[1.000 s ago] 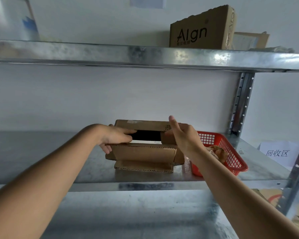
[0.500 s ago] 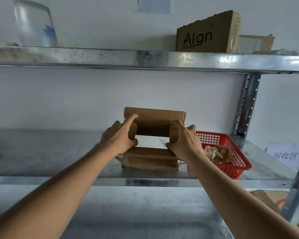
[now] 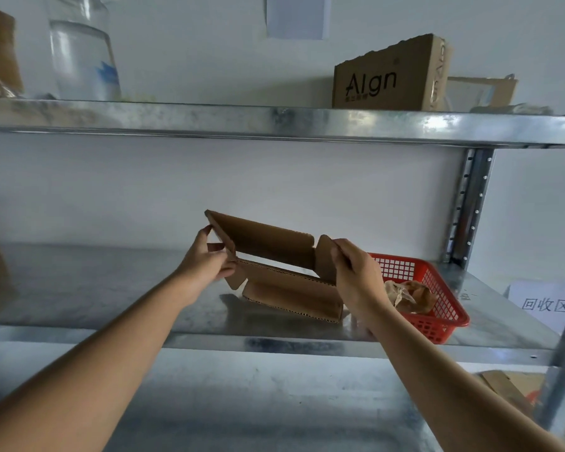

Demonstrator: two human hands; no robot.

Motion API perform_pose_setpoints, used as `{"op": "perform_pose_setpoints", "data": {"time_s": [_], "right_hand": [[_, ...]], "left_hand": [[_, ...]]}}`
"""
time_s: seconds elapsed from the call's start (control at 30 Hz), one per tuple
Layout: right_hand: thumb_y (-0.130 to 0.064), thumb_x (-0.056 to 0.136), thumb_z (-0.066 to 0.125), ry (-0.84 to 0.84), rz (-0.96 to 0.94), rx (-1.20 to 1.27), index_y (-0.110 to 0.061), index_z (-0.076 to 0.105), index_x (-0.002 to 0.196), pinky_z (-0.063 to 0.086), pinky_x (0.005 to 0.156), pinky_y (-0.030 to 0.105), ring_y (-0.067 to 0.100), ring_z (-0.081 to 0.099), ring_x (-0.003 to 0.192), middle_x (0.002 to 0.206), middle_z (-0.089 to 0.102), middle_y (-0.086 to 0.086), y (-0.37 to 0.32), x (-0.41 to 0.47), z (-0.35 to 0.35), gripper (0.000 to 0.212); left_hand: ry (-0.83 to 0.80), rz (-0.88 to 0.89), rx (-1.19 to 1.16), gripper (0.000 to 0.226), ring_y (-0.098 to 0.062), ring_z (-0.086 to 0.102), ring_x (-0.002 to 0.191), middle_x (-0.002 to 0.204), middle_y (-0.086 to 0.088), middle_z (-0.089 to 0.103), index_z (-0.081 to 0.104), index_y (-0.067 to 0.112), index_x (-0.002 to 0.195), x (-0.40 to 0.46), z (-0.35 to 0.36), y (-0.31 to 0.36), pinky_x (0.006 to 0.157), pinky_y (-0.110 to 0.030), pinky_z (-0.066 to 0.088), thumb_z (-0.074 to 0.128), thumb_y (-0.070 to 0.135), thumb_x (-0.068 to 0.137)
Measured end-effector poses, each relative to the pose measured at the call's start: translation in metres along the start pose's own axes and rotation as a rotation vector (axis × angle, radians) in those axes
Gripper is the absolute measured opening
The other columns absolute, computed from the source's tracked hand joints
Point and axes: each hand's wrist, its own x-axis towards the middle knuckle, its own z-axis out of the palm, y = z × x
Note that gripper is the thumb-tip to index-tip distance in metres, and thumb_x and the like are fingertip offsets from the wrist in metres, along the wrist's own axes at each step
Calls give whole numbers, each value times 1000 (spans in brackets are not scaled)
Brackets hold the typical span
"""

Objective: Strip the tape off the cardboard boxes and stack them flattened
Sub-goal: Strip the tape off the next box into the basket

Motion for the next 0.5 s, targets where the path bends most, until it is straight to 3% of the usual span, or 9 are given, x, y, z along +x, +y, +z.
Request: {"op": "perform_pose_setpoints", "data": {"time_s": [0.07,0.13,0.2,0.3,0.37,0.43,0.5], "right_hand": [[-24,109,45,-10,-2,32,-31,67,102,49,60,34,12,65,80,89,67,-10,3,2,-6,24],[-21,108,47,-39,-23,58,-39,66,94,49,61,28,8,65,78,86,67,-17,5,4,-14,29],[-19,107,49,-66,-55,53,-40,65,88,45,58,24,5,63,77,80,66,-18,8,7,-21,32],[-15,105,51,-86,-52,125,-30,68,88,44,64,30,15,62,76,79,67,-9,13,13,-31,29],[-9,103,54,-113,-4,298,-24,74,93,48,73,32,25,67,90,89,73,0,14,17,-37,26],[-9,101,61,-131,78,442,-31,77,102,52,82,25,20,69,103,100,78,-4,12,19,-43,27],[-18,100,66,-104,136,518,-37,74,112,58,79,29,17,70,107,103,78,-7,9,18,-45,23]], "left_hand": [[41,33,156,108,-34,63,122,146,-12,49,16,38,160,0,-2,-9,95,-49,59,76,-9,84],[85,80,169,117,-35,57,129,155,-11,39,20,37,156,0,-4,-15,100,-52,56,87,-9,72],[114,134,164,108,-33,51,135,156,-4,37,31,31,147,2,-6,-19,104,-53,52,93,-5,66],[84,204,267,96,-20,42,135,138,9,46,41,27,136,5,-8,-27,109,-48,48,98,5,62],[93,242,305,85,-13,44,131,135,9,55,48,26,131,6,-11,-30,112,-45,44,99,14,64],[111,277,287,72,-15,53,131,130,7,63,53,25,126,7,-14,-32,114,-44,42,96,19,70],[123,300,231,68,-16,60,124,125,4,67,52,21,127,7,-17,-32,112,-45,46,94,18,74]]}}
